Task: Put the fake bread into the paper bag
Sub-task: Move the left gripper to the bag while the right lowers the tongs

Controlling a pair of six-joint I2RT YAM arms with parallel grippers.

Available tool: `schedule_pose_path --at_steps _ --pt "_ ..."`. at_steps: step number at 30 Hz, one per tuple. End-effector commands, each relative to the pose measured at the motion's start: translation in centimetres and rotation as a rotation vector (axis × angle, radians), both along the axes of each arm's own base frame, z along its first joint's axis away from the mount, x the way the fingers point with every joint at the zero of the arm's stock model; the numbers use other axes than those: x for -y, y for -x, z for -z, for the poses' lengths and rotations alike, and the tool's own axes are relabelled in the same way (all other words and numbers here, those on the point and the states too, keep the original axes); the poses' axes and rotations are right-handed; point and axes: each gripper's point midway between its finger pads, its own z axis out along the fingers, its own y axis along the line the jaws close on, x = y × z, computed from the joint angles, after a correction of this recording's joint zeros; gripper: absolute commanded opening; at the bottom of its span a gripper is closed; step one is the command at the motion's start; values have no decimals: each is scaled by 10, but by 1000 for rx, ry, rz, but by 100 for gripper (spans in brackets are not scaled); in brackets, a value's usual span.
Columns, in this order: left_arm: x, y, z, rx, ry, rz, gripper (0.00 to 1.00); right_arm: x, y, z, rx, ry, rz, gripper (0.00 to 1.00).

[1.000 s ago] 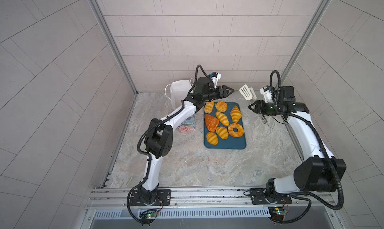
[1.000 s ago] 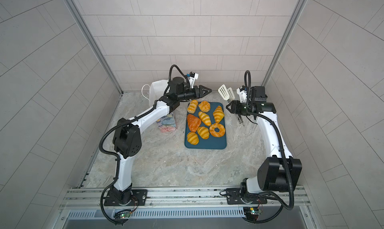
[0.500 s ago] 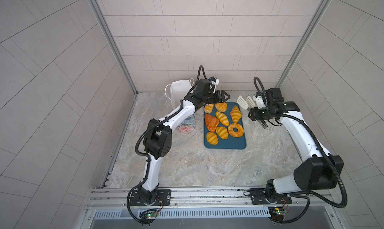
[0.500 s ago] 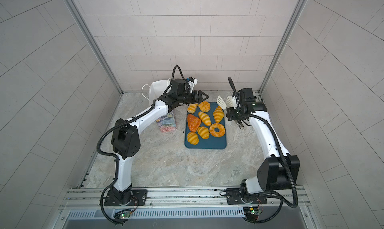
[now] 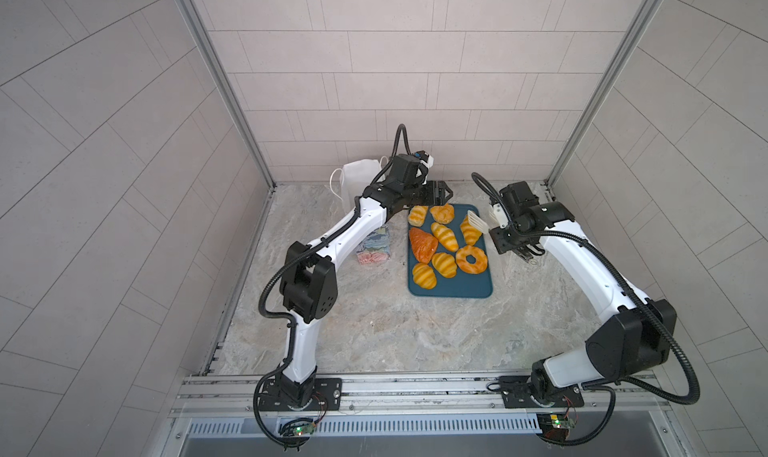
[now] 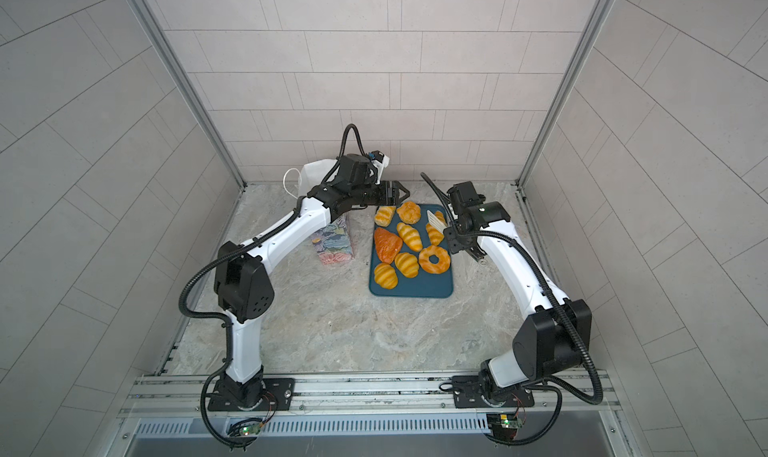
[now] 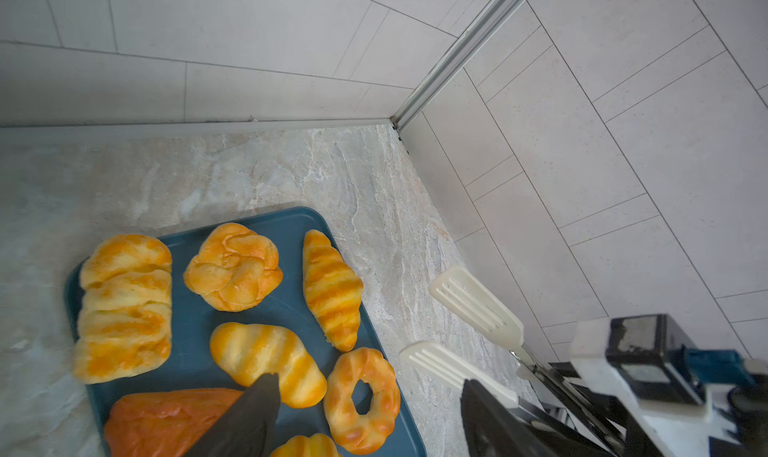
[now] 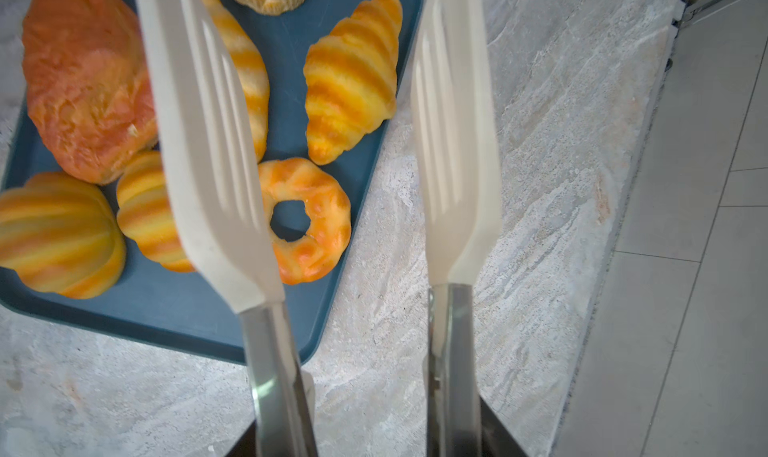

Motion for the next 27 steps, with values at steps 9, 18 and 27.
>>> schedule_pose_path --at_steps 9,18,27 --pt "-51 31 -76 236 -198 -107 84 -5 36 7 -91 186 -64 58" --pt "-114 61 -112 374 -300 -262 93 -21 63 29 -192 253 -65 57" --pt "-191 85 -107 342 -304 -440 100 -33 75 55 -257 260 -65 55"
